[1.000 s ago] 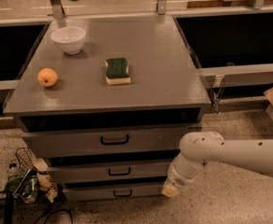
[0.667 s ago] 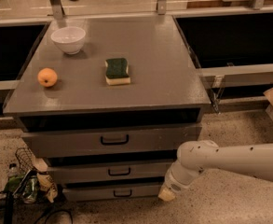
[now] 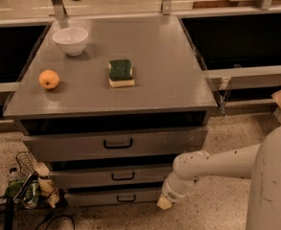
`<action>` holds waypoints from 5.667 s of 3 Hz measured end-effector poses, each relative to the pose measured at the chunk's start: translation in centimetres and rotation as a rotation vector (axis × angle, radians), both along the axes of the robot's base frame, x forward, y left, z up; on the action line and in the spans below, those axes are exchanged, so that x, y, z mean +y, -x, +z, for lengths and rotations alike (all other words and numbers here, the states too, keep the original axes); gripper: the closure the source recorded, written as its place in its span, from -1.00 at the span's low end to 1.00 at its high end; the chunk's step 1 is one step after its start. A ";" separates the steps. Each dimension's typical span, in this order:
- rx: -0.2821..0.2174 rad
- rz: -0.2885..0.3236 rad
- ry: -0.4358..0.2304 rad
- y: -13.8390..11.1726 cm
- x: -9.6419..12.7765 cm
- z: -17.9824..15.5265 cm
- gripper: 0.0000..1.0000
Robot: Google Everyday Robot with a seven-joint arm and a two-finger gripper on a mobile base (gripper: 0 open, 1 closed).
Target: Open bottom drawer
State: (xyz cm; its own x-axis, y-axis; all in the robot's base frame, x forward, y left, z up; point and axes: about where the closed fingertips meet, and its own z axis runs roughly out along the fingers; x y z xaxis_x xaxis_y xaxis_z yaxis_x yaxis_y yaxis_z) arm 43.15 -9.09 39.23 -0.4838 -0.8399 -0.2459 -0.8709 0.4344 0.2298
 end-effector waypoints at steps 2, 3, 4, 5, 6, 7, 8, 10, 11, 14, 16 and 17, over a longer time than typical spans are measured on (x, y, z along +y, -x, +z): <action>0.005 -0.053 0.010 0.8 -0.3 -2.0 1.00; 0.006 -0.094 0.020 1.4 -0.6 -4.9 1.00; 0.001 -0.101 0.016 1.2 -0.5 -4.9 0.62; 0.001 -0.101 0.016 1.2 -0.5 -4.9 0.15; 0.001 -0.101 0.016 1.2 -0.5 -5.0 -0.31; 0.001 -0.101 0.016 1.2 -0.5 -5.0 -0.93; 0.001 -0.101 0.016 1.3 -0.5 -5.0 -1.00; 0.012 -0.072 -0.020 1.1 -0.2 -5.8 -1.00; 0.056 0.010 -0.104 1.0 1.1 -8.0 -1.00; 0.064 0.044 -0.145 0.9 1.8 -10.8 -1.00; 0.028 0.031 -0.101 1.1 1.9 -10.9 -1.00; -0.021 0.051 0.002 2.1 1.4 -11.1 -1.00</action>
Offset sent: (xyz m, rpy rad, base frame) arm -0.0205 -0.0087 -0.0544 -0.0290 0.0076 -0.1493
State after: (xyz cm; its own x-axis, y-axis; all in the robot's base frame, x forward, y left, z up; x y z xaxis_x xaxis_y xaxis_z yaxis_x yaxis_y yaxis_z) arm 41.00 -7.70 28.12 -0.4349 -0.8639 -0.2539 -0.8966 0.3894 0.2109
